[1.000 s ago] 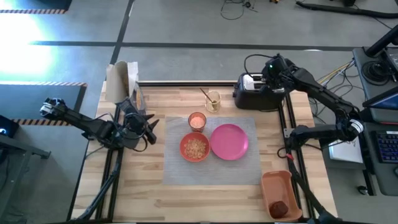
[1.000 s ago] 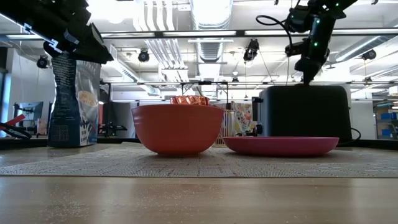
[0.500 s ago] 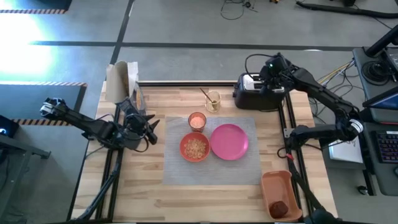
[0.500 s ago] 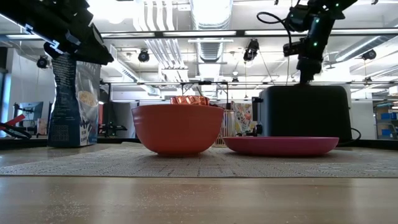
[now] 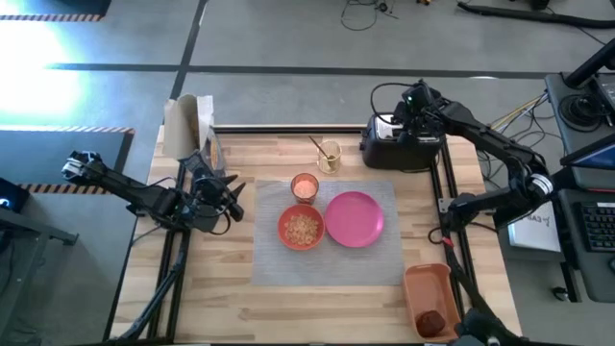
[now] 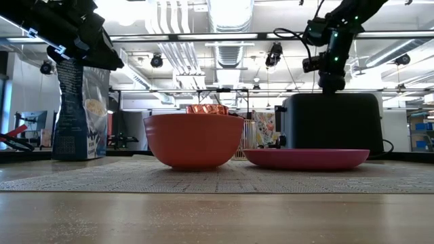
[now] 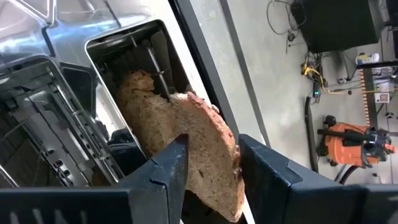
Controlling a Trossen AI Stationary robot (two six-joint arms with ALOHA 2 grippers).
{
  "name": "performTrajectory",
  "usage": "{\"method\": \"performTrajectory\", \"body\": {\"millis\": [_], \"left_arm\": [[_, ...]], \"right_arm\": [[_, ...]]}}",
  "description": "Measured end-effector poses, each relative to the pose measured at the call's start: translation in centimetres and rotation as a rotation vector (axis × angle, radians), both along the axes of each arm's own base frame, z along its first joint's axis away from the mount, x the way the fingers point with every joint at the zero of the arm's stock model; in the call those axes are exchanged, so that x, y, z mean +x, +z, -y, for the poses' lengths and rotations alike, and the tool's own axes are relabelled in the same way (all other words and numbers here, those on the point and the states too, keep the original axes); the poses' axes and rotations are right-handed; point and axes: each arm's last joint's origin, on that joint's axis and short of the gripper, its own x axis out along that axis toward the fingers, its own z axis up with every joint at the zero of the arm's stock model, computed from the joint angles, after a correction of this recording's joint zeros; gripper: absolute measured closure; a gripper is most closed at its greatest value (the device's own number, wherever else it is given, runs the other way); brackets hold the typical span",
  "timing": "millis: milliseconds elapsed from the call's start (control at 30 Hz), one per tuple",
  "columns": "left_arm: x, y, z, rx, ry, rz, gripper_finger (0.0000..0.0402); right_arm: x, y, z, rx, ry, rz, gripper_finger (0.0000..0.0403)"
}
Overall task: Arrange a breakfast setting
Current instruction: Put the toasted bread on the pink plate
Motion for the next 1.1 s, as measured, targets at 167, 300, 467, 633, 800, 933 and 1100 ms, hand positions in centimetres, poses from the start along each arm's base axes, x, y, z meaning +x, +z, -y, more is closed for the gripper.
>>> {"method": "performTrajectory", "body": {"millis": [167,300,467,633,800,933,1100], "left_arm": [[-0.1,0.0,-0.1,0.02,0.02,0.001,0.0263],[-0.1,0.0,-0.1,0.025,0.023,-0.003,0.0263],[-0.1,0.0,-0.1,0.025,0.023,-0.004,0.0263],[-0.1,0.0,-0.1,0.027,0.023,-0.01,0.0263],[-0.1,0.0,-0.1,0.027,0.023,-0.01,0.0263],[-0.1,0.0,-0.1,0.027,0.023,-0.009,0.0263],[-0.2,0.0,-0.1,0.026,0.023,-0.007,0.0263]], "right_arm": [[-0.1,0.2,-0.1,-0.008,0.018,0.003,0.0271],[-0.3,0.5,-0.5,-0.011,0.024,0.022,0.0287],[-0.3,0.7,-0.7,0.01,0.053,0.061,0.0332],[-0.3,0.7,-0.7,0.011,0.054,0.063,0.0368],[-0.3,0.7,-0.7,0.009,0.054,0.06,0.0374],[-0.4,0.8,-0.8,0.003,0.057,0.055,0.0374],[-0.7,1.3,-1.1,-0.013,0.057,0.064,0.0374]]}}
